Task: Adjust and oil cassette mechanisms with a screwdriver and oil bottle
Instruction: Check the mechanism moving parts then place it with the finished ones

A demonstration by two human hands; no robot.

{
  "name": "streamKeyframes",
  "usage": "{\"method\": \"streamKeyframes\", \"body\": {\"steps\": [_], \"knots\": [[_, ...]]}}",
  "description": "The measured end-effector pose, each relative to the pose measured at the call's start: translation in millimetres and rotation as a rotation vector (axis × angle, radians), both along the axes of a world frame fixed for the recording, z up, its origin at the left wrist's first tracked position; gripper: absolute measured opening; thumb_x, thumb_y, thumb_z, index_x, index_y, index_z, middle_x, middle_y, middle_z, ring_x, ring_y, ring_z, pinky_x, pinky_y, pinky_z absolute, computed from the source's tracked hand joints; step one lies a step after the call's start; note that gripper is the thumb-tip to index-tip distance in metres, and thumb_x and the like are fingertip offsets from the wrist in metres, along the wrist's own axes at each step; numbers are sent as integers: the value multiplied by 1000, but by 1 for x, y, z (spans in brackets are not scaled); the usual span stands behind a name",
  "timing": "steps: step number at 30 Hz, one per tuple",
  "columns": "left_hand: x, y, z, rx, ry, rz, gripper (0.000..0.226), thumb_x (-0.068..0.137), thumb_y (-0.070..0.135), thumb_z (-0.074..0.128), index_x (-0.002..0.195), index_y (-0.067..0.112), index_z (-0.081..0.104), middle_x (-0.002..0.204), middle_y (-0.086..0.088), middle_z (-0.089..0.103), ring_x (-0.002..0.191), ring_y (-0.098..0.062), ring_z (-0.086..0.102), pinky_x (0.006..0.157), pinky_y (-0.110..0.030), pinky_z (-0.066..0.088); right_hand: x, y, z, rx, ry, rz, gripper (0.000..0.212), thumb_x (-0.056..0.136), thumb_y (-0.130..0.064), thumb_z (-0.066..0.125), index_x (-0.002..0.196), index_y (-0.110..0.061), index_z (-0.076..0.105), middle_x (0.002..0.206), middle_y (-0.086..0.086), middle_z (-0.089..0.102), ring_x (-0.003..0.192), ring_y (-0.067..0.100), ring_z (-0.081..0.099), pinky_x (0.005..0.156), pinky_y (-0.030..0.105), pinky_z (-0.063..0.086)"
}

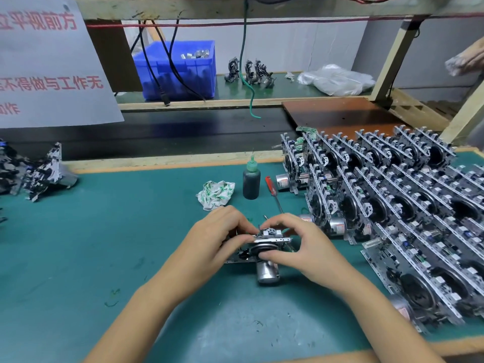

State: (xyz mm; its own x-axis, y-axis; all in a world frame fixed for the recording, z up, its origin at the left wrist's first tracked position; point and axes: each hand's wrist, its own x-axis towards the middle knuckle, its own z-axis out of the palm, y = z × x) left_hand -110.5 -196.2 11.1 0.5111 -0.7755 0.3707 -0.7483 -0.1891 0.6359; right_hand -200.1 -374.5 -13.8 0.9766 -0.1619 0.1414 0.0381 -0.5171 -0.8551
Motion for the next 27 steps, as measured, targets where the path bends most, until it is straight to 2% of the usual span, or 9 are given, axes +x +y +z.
{"method": "streamKeyframes", "body": {"steps": [4, 11, 13, 15, 16, 19, 22, 25, 27], "knots": [[1, 0, -2, -13, -8, 3, 11, 88, 20, 56, 89, 14, 65, 83, 11, 56, 78, 0, 49, 71, -9, 36, 4, -3, -1, 14, 4, -4, 35, 67, -17, 85, 84, -39, 64, 85, -20, 65, 81, -2, 57, 75, 12, 38], [-2, 1, -8, -81, -18, 24, 11, 90, 27, 58, 88, 18, 65, 83, 12, 55, 78, -4, 52, 69, -17, 41, 6, -3, 2, 12, -3, 20, 34, 65, -18, 86, 89, -34, 67, 87, -14, 65, 87, 1, 58, 81, 17, 39], [-3, 2, -9, -83, -22, 22, 21, 90, 33, 53, 89, 16, 65, 87, 13, 54, 79, -4, 52, 69, -17, 42, 3, -5, 3, -71, 25, 36, 40, 66, -26, 86, 99, -36, 66, 94, -17, 63, 93, -1, 54, 84, 17, 38], [-3, 2, -9, -81, -25, 24, 18, 91, 30, 55, 89, 16, 65, 88, 14, 54, 79, -2, 51, 70, -15, 41, -3, -9, 3, -277, -14, -28, 49, 65, -37, 84, 111, -33, 66, 99, -21, 61, 96, -1, 51, 86, 16, 37], [-3, 1, -9, -81, -28, 29, 14, 91, 27, 57, 89, 15, 65, 87, 14, 54, 79, -2, 51, 70, -14, 40, -7, -9, 2, -401, -63, -88, 48, 65, -42, 83, 109, -28, 68, 96, -19, 62, 94, 3, 52, 84, 19, 40], [-2, -1, -8, -86, -41, 41, 9, 89, 21, 58, 89, 15, 65, 83, 15, 55, 79, -2, 51, 70, -14, 41, -18, -3, -9, -674, -143, -202, 31, 68, -48, 76, 77, -19, 71, 74, -12, 63, 79, 15, 59, 64, 26, 48], [-1, -1, -8, -85, -34, 31, 9, 89, 21, 57, 89, 17, 65, 84, 15, 57, 79, -1, 52, 70, -13, 40, -23, -3, -18, -668, -115, -217, 29, 73, -50, 71, 73, -21, 69, 69, -15, 60, 72, 12, 56, 56, 24, 44], [-2, 0, -9, -89, -26, 32, 9, 89, 22, 57, 89, 18, 65, 84, 14, 57, 79, -1, 52, 70, -14, 41, -24, -6, -17, -676, -82, -207, 28, 74, -48, 75, 82, -21, 73, 75, -15, 63, 78, 11, 56, 61, 25, 44], [-3, 1, -10, -81, -31, 39, 8, 89, 23, 56, 88, 19, 63, 84, 14, 56, 80, 0, 51, 70, -12, 39, -22, -5, -14, -656, -27, -202, 34, 75, -55, 67, 89, -25, 71, 80, -18, 61, 84, 8, 53, 66, 24, 42]]}}
